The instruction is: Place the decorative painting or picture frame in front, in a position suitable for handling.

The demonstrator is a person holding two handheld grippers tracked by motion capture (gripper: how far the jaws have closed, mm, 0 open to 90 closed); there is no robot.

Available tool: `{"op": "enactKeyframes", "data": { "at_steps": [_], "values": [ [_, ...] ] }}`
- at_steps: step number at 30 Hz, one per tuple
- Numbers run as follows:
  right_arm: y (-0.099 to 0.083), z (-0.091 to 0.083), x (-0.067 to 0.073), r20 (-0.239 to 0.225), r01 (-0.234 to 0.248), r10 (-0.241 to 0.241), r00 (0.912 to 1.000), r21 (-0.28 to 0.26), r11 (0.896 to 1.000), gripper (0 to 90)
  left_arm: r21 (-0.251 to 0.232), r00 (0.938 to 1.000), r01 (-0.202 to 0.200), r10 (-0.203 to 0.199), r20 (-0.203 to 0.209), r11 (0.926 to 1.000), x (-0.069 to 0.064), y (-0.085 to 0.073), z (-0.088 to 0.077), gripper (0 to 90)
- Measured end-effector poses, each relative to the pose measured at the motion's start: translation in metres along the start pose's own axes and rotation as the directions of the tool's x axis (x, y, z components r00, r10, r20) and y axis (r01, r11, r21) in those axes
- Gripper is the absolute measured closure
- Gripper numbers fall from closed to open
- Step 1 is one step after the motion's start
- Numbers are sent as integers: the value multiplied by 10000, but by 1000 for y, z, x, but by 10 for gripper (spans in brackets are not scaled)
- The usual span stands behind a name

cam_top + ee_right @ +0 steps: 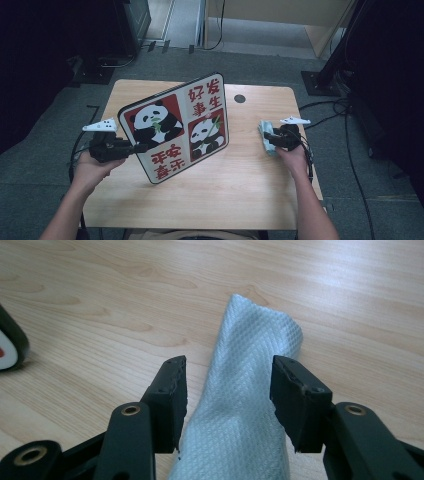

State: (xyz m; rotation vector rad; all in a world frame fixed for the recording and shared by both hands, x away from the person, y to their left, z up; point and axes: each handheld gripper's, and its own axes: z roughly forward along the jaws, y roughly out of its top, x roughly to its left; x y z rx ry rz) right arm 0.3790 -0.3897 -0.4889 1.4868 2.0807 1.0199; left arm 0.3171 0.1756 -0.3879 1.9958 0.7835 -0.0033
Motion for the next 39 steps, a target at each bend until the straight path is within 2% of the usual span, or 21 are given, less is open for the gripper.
{"op": "enactKeyframes", "data": {
  "at_steps": [4,8,11,15,18,22,26,33,36,39],
  "values": [
    [-3,6,-11,193,-320,317,9993,120,9994,493,14,9999,0,1,-101,10000,-2,0,0,766],
    [-8,11,-16,309,-363,352,9989,353,9987,493,115,9999,37,-36,-112,9999,-2,0,1,762],
    [-11,14,-17,287,-420,404,9988,550,9976,491,92,9999,51,-50,-89,9999,-2,-1,1,763],
    [-13,17,-16,234,-432,420,9988,524,9977,510,64,9999,132,-132,-79,9999,-2,-1,2,763],
    [-14,17,-15,217,-450,440,9988,481,9978,540,2,9998,178,-177,-93,9998,-2,-2,3,761],
    [-17,17,-16,54,-759,758,9971,334,9966,582,10,9998,137,-137,-116,9999,-3,-2,3,762],
    [-18,17,-14,-27,-739,741,9973,303,9968,638,41,9998,159,-158,-125,9999,-4,-2,4,762],
    [-15,16,-8,-62,-850,855,9963,536,9949,779,60,9999,116,-115,-108,9999,-5,-2,5,768],
    [-13,16,-7,-8,-762,764,9971,618,9952,798,50,9999,122,-122,25,9999,-3,-3,5,773],
    [-12,15,-9,-137,-1135,1149,9933,785,9904,808,26,9999,87,-87,55,10000,-4,-3,5,779]
  ]
}}
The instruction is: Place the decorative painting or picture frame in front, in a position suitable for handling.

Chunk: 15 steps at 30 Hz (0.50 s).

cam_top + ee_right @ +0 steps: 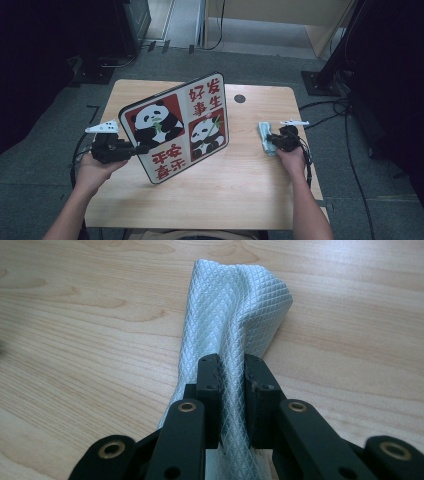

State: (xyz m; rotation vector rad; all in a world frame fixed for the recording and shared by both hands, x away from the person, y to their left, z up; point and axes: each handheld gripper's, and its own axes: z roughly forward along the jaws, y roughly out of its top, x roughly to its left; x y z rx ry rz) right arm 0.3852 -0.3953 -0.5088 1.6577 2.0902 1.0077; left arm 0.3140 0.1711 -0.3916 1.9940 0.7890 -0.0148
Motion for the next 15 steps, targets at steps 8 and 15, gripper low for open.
{"op": "enactKeyframes", "data": {
  "at_steps": [8,15],
  "values": [
    [6,-9,2,-151,108,-104,9998,287,9995,815,-8,9999,-64,64,85,10000,0,0,0,786],
    [12,-20,13,-222,566,-566,9981,-29,9984,816,27,9992,-255,254,306,9997,-3,0,2,790]
  ]
}}
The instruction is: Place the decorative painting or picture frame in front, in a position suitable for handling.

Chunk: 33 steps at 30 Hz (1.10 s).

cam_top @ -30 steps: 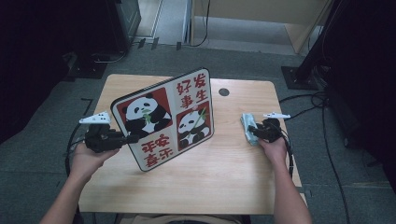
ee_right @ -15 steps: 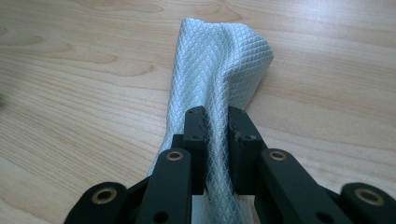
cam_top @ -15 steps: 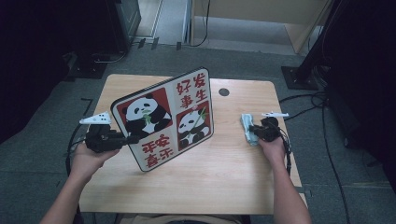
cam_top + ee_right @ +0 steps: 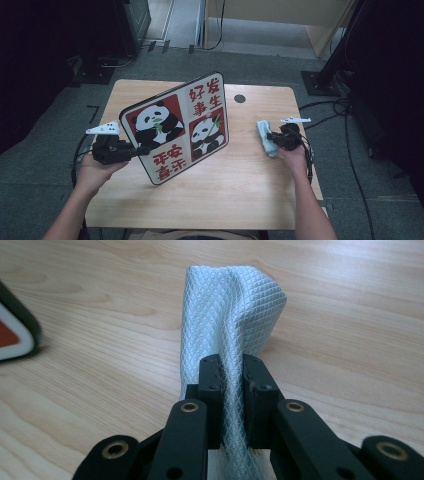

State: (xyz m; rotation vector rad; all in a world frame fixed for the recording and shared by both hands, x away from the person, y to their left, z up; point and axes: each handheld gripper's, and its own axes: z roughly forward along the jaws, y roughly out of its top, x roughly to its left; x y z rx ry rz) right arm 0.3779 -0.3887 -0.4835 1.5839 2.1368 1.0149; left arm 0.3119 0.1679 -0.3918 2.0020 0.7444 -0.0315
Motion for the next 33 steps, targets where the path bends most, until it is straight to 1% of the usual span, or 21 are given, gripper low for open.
{"op": "enactKeyframes", "data": {
  "at_steps": [7,10,15,20,24,28,30,31,33],
  "values": [
    [7,-8,12,-385,140,-140,9992,6,9999,817,18,10000,-28,28,-3,10000,-2,0,1,791],
    [11,-12,17,-617,242,-251,9978,-147,9996,817,44,10000,-57,57,-13,10000,-3,0,1,791],
    [18,-21,23,-1214,221,-277,9922,-467,9987,817,87,9999,-95,95,48,9999,-3,0,0,791],
    [24,-28,29,-1463,377,-444,9882,-484,9981,817,107,9997,-160,158,170,9998,-2,-1,-1,790],
    [29,-31,34,-1755,457,-524,9831,-419,9981,817,89,9998,-59,58,186,9999,-1,-1,0,789],
    [34,-34,40,-2228,717,-792,9716,-412,9966,817,147,9998,-109,106,158,9998,-2,0,-1,789],
    [37,-37,44,-2367,1027,-1132,9650,-564,9931,818,148,9998,-107,105,148,9998,-3,0,0,789],
    [39,-39,46,-2492,1118,-1232,9606,-592,9920,818,173,9998,-131,129,147,9998,-3,0,-1,789],
    [43,-43,50,-2900,1263,-1440,9461,-790,9888,818,165,9997,-155,152,189,9997,-2,0,-1,789]
  ]
}}
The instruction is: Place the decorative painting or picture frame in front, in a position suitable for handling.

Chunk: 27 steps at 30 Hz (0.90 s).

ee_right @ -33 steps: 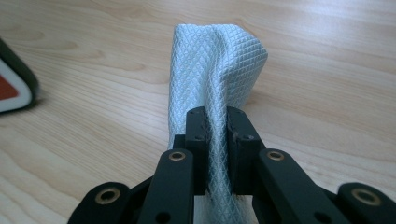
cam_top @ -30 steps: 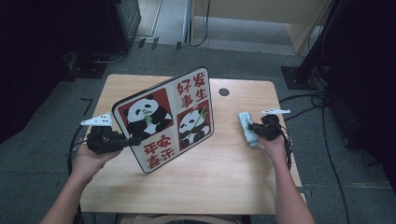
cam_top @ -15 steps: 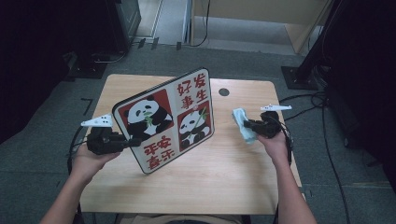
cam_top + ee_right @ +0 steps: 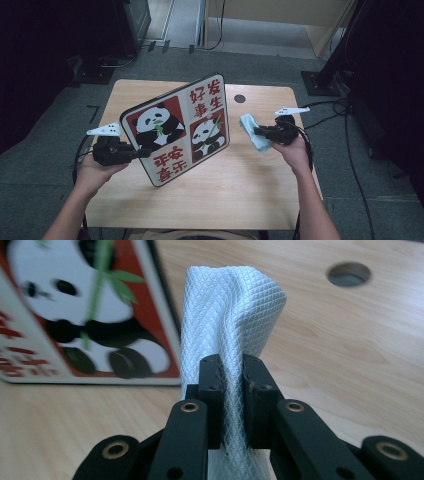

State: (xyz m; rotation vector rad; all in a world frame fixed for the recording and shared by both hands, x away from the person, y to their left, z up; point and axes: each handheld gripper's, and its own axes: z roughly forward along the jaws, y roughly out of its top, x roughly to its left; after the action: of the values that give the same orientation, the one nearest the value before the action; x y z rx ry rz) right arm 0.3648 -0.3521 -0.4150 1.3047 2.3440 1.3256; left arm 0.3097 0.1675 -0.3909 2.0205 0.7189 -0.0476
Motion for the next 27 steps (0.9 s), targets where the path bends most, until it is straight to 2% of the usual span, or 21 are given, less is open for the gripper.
{"op": "enactKeyframes", "data": {
  "at_steps": [2,7,11,13,15,18,23,27],
  "values": [
    [5,-3,4,-514,166,-173,9985,-137,9998,819,1,10000,-11,11,39,10000,1,0,0,790],
    [14,-7,12,-817,496,-511,9954,-205,9986,821,27,10000,-74,74,45,10000,0,0,0,790],
    [25,-12,22,-1293,889,-918,9873,-281,9956,821,96,9999,-109,108,101,9999,2,1,-1,790],
    [31,-14,27,-1250,1039,-1074,9863,-342,9940,821,121,9999,-106,104,128,9999,2,1,-2,790],
    [37,-15,30,-1429,1067,-1125,9833,-481,9931,821,117,9999,-97,96,136,9999,2,1,-2,790],
    [47,-16,36,-1705,1205,-1301,9767,-657,9905,821,93,9998,-83,81,169,9999,3,1,-1,790],
    [67,-17,44,-2183,1532,-1701,9609,-920,9839,821,90,9998,-83,82,195,9999,4,1,-1,789],
    [82,-16,48,-2312,1737,-1946,9532,-1080,9789,821,103,9997,-109,107,216,9999,4,1,-1,789]
  ]
}}
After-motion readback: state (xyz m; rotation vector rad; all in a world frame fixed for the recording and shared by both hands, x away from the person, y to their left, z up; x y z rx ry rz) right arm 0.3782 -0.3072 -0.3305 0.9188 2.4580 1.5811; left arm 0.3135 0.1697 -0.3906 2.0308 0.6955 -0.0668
